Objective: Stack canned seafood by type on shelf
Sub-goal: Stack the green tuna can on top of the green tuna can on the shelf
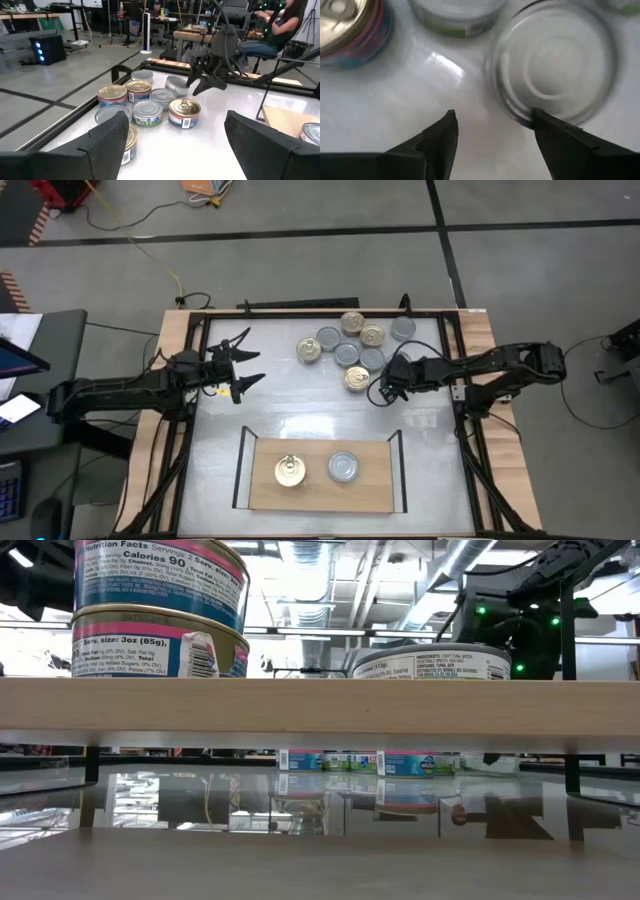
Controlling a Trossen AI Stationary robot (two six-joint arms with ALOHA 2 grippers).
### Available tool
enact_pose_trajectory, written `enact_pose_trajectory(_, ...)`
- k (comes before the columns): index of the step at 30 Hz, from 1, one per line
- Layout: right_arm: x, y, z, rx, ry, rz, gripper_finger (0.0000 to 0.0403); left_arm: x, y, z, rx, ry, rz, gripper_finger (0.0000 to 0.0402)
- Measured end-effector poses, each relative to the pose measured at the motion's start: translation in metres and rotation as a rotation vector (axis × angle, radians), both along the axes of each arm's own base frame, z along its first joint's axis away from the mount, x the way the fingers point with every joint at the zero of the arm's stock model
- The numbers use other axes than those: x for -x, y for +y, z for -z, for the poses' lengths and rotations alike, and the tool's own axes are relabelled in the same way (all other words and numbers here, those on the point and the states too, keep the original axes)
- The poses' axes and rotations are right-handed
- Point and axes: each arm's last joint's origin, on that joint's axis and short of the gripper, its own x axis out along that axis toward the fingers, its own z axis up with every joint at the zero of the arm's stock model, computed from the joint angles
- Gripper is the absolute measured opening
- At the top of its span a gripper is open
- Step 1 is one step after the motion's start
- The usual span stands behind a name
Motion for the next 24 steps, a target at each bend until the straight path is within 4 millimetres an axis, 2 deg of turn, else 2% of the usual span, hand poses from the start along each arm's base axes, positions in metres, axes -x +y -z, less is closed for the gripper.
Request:
enact_pose_trajectory(3, 0.001, 0.009, 0.006, -0.107, -0.007, 0.019, 0.0282, 0.000, 0.000, 0.001, 0.005, 0.011, 0.000, 0.0318)
enact_pose_trajectory(9, 0.002, 0.018, 0.005, -0.083, 0.001, 0.008, 0.0281, 0.000, 0.000, 0.003, 0.014, 0.022, 0.000, 0.0318)
enact_pose_trajectory(13, 0.005, 0.024, -0.004, -0.085, 0.015, -0.018, 0.0281, 0.000, 0.000, 0.003, 0.020, 0.024, 0.001, 0.0318)
enact_pose_trajectory(18, -0.001, 0.032, -0.038, -0.044, -0.046, -0.085, 0.0281, 0.000, 0.000, 0.003, 0.020, 0.023, -0.001, 0.0318)
enact_pose_trajectory(24, -0.004, 0.031, -0.083, -0.006, -0.102, -0.119, 0.0281, 0.000, 0.000, 0.003, 0.021, 0.022, -0.001, 0.0318)
